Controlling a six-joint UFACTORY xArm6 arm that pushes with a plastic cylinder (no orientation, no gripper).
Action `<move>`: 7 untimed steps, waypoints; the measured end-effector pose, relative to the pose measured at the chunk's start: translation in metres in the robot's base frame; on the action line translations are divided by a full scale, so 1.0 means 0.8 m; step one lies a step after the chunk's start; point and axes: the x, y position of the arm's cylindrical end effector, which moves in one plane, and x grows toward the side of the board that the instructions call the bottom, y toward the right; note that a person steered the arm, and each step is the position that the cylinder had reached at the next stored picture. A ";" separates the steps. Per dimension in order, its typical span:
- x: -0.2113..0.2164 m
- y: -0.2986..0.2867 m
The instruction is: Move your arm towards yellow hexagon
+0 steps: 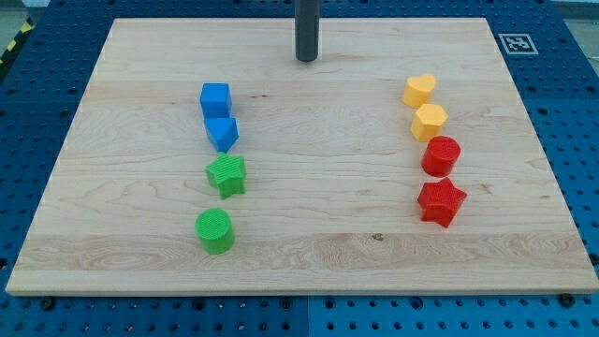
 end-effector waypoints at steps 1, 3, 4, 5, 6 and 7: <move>-0.001 0.000; 0.001 0.021; 0.002 0.102; 0.003 0.183; 0.018 0.244; 0.067 0.271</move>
